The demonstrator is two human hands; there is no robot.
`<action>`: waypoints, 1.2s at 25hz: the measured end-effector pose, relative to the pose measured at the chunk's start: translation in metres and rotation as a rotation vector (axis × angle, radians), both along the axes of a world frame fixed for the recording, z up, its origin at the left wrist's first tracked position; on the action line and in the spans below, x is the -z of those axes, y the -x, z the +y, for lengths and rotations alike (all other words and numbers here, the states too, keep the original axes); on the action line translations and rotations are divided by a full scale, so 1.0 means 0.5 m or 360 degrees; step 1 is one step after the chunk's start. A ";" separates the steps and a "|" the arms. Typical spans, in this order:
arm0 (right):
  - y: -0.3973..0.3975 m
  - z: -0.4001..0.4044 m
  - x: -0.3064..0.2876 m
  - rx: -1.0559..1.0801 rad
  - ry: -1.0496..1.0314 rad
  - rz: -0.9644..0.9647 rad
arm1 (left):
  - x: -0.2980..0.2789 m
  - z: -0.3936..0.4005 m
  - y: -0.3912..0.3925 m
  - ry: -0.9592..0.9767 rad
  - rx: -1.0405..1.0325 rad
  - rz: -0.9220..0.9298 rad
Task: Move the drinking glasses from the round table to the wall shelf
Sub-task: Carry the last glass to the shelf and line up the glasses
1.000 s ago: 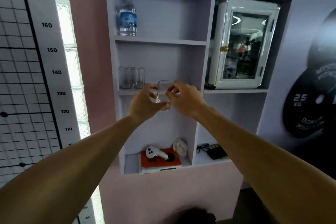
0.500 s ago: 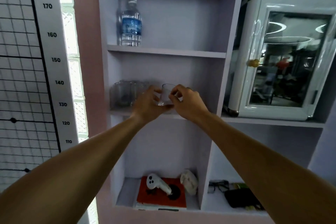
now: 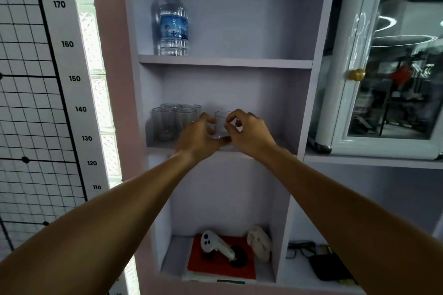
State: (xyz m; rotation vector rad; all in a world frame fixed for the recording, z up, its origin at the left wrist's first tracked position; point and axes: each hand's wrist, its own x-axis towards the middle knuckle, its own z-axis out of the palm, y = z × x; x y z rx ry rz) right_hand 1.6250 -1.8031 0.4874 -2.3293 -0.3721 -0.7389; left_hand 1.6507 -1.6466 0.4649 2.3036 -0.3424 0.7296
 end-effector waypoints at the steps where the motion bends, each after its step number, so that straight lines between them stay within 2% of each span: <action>1: -0.005 0.004 0.001 -0.0006 -0.0011 0.0012 | 0.000 0.003 -0.001 0.0011 -0.0022 0.0000; 9: -0.023 0.031 0.006 -0.0004 -0.0098 0.0105 | 0.001 0.013 -0.016 -0.0020 -0.0160 -0.0086; 23: -0.083 0.066 0.012 -0.0067 -0.0277 0.0115 | 0.007 0.027 -0.052 -0.0026 -0.0130 -0.0087; 30: -0.108 0.083 0.025 -0.0089 -0.0303 0.0065 | -0.001 0.036 -0.043 -0.0062 -0.0091 0.0024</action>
